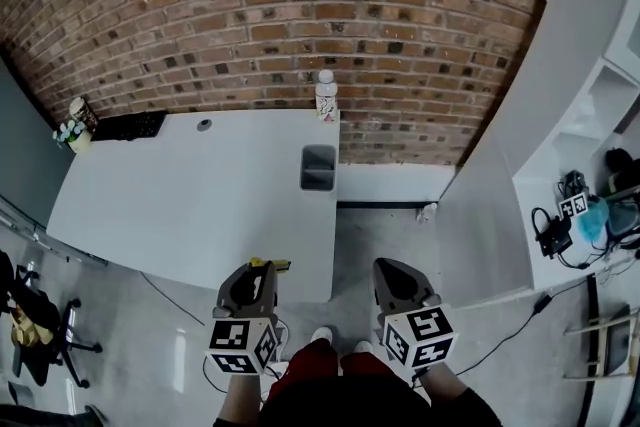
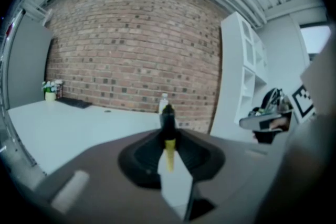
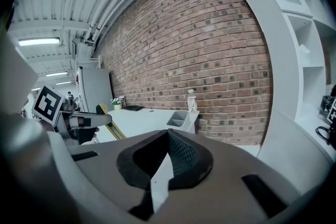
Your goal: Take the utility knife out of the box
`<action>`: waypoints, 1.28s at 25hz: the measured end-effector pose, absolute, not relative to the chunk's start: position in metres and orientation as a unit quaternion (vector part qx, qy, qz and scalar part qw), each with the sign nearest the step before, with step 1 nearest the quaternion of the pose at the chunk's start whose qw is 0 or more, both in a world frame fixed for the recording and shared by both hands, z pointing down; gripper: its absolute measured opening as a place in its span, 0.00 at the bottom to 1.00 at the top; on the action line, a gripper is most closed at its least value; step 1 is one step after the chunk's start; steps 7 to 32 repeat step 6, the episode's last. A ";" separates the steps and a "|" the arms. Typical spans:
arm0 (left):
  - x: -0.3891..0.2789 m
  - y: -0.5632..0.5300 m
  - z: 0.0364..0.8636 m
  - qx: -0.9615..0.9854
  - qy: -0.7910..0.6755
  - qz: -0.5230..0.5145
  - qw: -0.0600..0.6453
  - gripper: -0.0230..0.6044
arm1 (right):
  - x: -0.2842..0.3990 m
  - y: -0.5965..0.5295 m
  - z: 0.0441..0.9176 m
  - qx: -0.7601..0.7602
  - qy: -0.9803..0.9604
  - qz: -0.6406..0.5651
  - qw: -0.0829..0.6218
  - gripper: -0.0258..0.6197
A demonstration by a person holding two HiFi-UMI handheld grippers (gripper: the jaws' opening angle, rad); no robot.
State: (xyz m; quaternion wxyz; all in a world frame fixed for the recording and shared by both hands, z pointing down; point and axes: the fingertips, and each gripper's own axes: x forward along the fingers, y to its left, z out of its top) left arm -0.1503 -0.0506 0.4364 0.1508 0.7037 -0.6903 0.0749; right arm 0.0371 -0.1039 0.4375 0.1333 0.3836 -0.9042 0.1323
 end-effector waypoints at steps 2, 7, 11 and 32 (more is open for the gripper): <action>-0.149 -0.048 0.435 0.698 -0.696 0.075 0.149 0.16 | 0.039 -0.103 0.437 0.377 -0.907 0.131 0.133 0.05; -0.144 -0.043 0.431 0.690 -0.705 0.075 0.146 0.16 | 0.047 -0.100 0.436 0.369 -0.910 0.131 0.134 0.05; -0.144 -0.043 0.431 0.690 -0.705 0.075 0.146 0.16 | 0.047 -0.100 0.436 0.369 -0.910 0.131 0.134 0.05; -0.144 -0.043 0.431 0.690 -0.705 0.075 0.146 0.16 | 0.047 -0.100 0.436 0.369 -0.910 0.131 0.134 0.05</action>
